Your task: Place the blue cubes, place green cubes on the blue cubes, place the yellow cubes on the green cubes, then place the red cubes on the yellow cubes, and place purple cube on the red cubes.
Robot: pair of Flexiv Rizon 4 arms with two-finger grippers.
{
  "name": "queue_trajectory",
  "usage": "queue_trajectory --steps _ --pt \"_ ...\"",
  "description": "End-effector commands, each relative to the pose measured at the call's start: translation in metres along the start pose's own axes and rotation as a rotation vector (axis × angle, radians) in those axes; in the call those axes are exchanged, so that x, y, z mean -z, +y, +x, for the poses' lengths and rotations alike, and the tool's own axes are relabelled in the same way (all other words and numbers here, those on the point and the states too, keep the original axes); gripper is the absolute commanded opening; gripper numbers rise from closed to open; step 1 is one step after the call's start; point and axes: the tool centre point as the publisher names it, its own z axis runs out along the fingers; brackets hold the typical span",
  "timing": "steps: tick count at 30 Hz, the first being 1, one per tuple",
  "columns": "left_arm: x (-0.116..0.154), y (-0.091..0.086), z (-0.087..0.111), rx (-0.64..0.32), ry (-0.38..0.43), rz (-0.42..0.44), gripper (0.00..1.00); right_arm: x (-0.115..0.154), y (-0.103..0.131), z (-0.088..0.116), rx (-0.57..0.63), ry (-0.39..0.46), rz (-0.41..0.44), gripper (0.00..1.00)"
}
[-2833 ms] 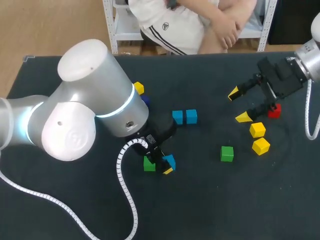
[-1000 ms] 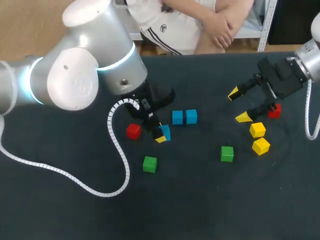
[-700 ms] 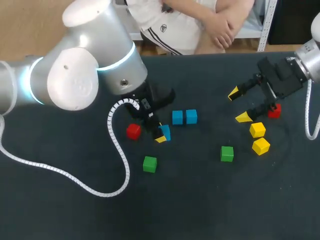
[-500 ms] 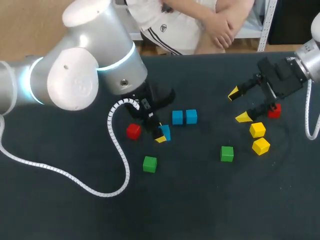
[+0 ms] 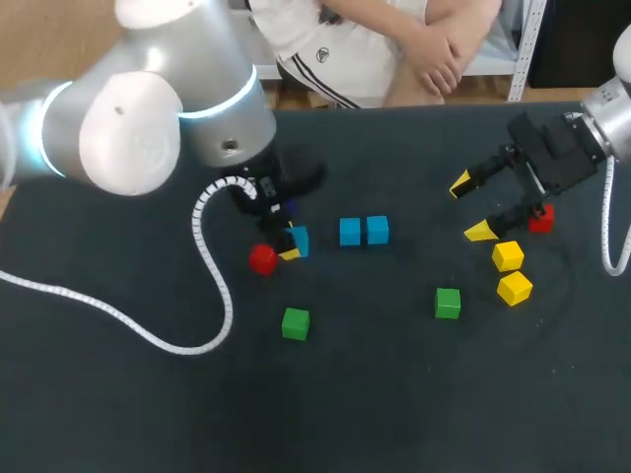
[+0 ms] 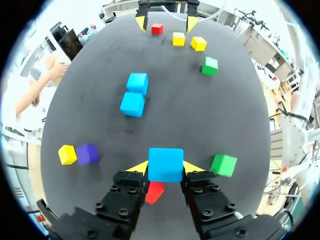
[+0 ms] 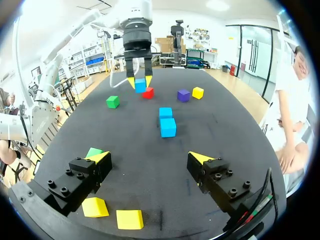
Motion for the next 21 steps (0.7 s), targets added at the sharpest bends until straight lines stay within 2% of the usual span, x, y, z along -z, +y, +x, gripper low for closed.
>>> queue_trajectory --steps 1,4,11,21 --pt "-0.007 0.011 0.009 0.023 -0.003 0.024 0.0 0.0 0.0 0.0 0.002 -0.002 0.001 1.0" --pt "-0.008 0.014 0.007 0.038 0.019 0.026 0.0 0.0 0.0 0.0 0.002 -0.002 0.001 1.0" --pt "-0.013 0.023 0.001 0.038 -0.001 0.018 0.0 0.0 0.0 0.0 0.002 -0.002 0.001 1.0" --pt "-0.021 0.032 -0.017 -0.012 0.0 0.031 0.0 0.0 0.0 0.0 0.002 -0.002 0.001 1.0"
